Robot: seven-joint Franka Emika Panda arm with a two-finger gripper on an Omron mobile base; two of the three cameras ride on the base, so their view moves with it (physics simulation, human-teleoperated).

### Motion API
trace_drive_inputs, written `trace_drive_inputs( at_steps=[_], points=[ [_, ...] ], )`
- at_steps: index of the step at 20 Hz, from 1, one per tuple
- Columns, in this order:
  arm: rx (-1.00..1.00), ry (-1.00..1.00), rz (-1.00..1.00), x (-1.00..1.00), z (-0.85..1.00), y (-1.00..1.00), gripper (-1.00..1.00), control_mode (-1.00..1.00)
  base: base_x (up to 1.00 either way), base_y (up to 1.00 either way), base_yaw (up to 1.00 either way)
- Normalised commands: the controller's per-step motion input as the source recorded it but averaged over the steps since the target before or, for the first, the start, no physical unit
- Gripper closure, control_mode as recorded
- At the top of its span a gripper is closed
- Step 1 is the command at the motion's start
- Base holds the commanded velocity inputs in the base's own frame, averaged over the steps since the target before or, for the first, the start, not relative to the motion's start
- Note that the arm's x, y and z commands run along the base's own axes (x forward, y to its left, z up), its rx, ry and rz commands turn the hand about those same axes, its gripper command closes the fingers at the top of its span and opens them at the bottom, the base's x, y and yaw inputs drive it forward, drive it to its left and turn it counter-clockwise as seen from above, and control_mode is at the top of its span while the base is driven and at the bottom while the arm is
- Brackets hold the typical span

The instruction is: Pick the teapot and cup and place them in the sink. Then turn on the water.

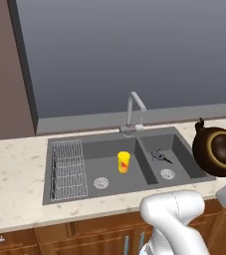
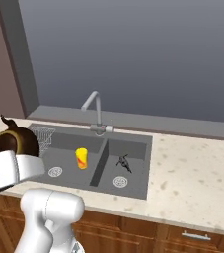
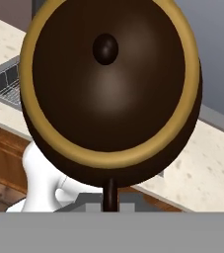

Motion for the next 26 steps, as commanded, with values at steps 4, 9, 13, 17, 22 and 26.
trace_drive_inputs(
  at_steps=[4,9,13,17,22,26],
  points=[
    [0.0,0.0,0.0,0.0,0.0,0.0,1.0,1.0,0.51,-0.3,0.0],
    [0.0,0.0,0.0,0.0,0.0,0.0,1.0,1.0,0.94,0.03,-0.03],
    [0.0,0.0,0.0,0.0,0.0,0.0,1.0,1.0,0.98,0.28,-0.1],
    [0.0,0.0,0.0,0.0,0.0,0.0,1.0,1.0,0.99,0.25,-0.11],
    [0.0,0.0,0.0,0.0,0.0,0.0,1.0,1.0,0.38,0.06,-0.03],
    [0.0,0.0,0.0,0.0,0.0,0.0,1.0,1.0,0.0,0.0,0.0]
  ],
)
